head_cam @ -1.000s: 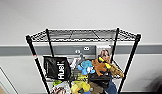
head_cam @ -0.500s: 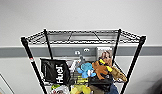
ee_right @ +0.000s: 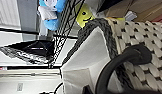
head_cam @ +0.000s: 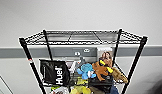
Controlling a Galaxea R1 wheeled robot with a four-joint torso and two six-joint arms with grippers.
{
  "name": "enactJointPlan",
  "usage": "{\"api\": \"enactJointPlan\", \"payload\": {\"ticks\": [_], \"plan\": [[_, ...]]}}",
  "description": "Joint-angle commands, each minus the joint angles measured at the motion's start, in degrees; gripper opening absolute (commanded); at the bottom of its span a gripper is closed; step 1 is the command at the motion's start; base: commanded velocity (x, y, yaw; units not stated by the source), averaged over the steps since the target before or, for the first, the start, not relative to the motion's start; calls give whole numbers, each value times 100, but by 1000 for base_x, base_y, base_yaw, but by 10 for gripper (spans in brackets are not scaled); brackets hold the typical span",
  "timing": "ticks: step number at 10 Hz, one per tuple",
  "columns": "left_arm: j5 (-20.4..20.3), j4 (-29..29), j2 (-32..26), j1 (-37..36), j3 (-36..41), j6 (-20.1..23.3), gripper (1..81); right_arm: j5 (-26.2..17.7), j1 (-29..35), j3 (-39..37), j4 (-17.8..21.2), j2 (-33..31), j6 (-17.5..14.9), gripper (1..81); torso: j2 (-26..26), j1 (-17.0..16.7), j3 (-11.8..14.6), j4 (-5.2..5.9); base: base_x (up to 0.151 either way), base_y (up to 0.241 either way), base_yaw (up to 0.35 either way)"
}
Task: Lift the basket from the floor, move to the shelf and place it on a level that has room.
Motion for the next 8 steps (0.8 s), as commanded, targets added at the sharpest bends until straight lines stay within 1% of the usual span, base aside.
{"api": "enactJointPlan", "payload": {"ticks": [1, 2, 4, 8], "plan": [[-24, -88, -318, -694, 698, 11, 10, -152, 675, 827, -146, -453, -40, 10, 0, 0, 0, 0, 0, 0, 0], [-103, -87, -459, -747, 970, 11, 10, -152, 736, 993, -146, -558, -40, 10, 0, 0, 0, 0, 0, 0, 0], [-112, -88, -713, -913, 1313, 2, 10, -152, 886, 1249, -137, -708, -32, 10, 0, 0, 0, 0, 0, 0, 0], [-104, -149, -1276, -1590, 2087, -77, 10, -161, 1325, 1811, -93, -1191, 4, 10, 0, 0, 0, 0, 0, 0, 0]]}}
